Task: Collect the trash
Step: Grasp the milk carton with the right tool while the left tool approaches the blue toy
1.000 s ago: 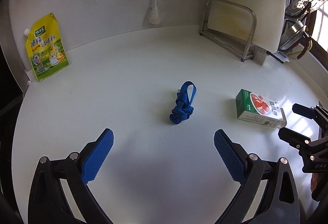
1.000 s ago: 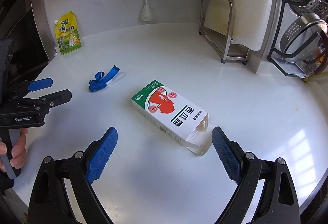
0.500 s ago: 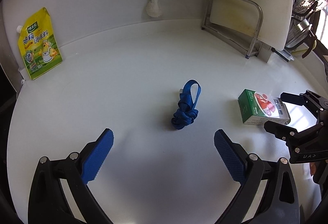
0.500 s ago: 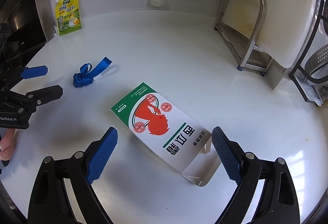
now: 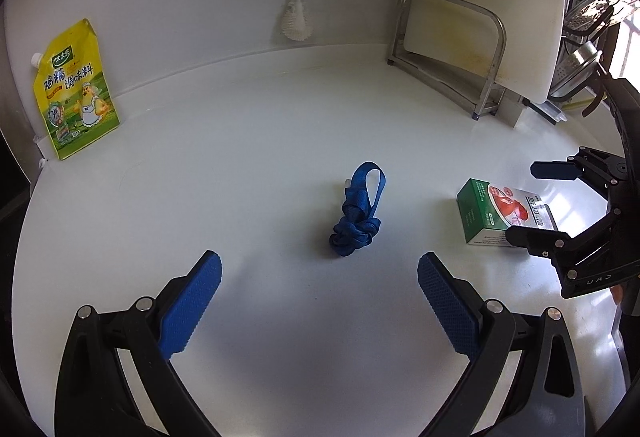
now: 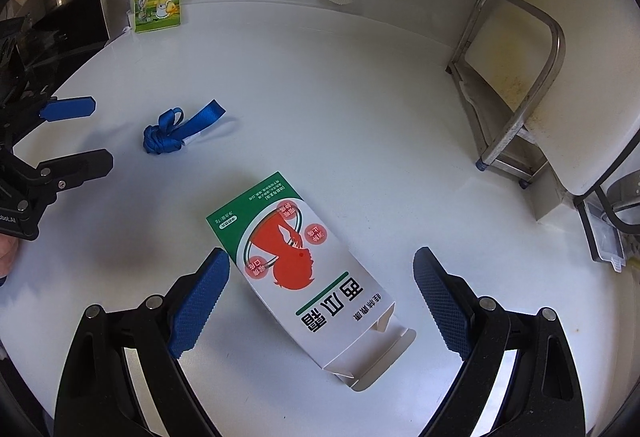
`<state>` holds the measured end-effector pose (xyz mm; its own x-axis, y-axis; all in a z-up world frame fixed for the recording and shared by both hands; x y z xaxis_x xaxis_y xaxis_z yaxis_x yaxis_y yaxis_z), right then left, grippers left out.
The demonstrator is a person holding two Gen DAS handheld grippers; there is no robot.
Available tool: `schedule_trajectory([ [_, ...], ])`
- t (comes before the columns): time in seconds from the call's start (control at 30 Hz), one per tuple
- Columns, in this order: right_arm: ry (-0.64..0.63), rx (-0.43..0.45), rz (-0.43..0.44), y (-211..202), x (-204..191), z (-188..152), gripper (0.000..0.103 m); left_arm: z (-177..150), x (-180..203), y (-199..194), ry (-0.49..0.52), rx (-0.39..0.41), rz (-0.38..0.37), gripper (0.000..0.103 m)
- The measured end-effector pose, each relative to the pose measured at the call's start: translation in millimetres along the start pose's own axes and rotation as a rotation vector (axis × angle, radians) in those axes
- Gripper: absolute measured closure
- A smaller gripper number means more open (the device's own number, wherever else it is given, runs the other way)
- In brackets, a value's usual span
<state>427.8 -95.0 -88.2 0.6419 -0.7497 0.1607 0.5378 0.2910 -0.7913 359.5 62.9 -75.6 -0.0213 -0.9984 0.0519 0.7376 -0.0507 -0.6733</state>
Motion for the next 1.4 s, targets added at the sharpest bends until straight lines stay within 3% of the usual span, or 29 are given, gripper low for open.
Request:
schedule_trajectory([
  [0.33,-0.07,-0.071,0.057,22,-10,0,0.014,-1,0,2,-0.002,-0.007,-0.017,0.006],
  [0.53,0.012,-0.08,0.119,28,-10,-3,0.014,-2,2,2,0.008,-0.008,-0.018,0.006],
  [0.7,0.07,-0.044,0.086,21,-14,-9,0.019,-2,0,3,-0.002,-0.011,-0.014,0.006],
  [0.8,0.111,-0.035,0.054,13,-15,-15,0.039,-1,1,3,-0.004,-0.014,-0.013,0.006],
  [0.9,0.166,-0.018,0.001,6,-13,-21,0.045,-1,3,6,-0.002,-0.024,-0.016,0.006],
  [1.1,0.436,0.114,-0.005,-22,13,-35,0.047,4,5,19,-0.008,-0.051,0.001,0.006],
  [1.4,0.499,0.172,0.029,-39,22,-39,0.047,17,11,44,0.021,-0.074,0.078,0.009],
])
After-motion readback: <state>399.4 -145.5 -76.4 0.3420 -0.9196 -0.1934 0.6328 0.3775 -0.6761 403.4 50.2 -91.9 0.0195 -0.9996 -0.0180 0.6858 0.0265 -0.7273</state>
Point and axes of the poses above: each gripper's, at about its wrist camera, not at the fingertips, and y roughly the way its jaws point, x to its right, z to its top, the point moved 7 cm from there along y, roughly the way its jaws point, and after that the axes turned 4 degrees about x, right-handed, at the moved point
